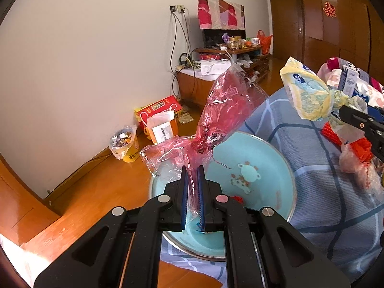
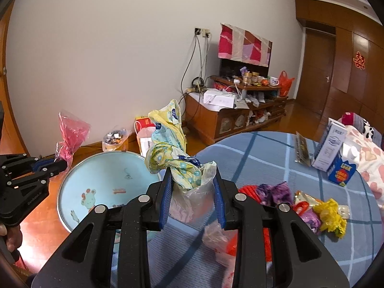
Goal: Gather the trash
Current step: 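Move both held bags over the bin and open both tools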
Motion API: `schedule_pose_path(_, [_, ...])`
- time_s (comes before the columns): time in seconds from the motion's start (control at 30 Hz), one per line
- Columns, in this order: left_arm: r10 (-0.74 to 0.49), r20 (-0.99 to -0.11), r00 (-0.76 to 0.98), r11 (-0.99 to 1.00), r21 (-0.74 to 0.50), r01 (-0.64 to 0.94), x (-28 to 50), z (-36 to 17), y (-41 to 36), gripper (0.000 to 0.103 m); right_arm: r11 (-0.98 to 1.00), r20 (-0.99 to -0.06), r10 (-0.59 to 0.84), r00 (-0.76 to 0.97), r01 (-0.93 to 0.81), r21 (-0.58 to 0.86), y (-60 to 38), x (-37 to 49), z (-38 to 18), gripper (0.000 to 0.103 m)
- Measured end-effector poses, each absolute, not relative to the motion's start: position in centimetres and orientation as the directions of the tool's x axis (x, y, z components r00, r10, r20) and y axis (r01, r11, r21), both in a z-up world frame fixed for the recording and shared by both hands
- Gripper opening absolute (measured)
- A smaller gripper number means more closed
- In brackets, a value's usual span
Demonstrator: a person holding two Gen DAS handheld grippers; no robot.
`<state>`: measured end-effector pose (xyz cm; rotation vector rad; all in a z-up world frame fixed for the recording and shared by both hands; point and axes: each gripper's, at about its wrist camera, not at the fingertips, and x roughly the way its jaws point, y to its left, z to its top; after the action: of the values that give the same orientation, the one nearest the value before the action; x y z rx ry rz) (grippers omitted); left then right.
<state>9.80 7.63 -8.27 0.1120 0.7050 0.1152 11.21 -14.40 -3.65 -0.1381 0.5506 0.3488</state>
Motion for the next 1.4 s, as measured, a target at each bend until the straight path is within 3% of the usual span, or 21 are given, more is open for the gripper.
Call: schedule_pose_path(1.4, [0.194, -0.652, 0.733, 0.981, 0.142, -0.133, 10.1, -8.5, 9.4, 0.008, 0.899, -0.557, 0.324, 0.764, -0.433, -0.071, -10.5, 11.6, -4.3, 0.032])
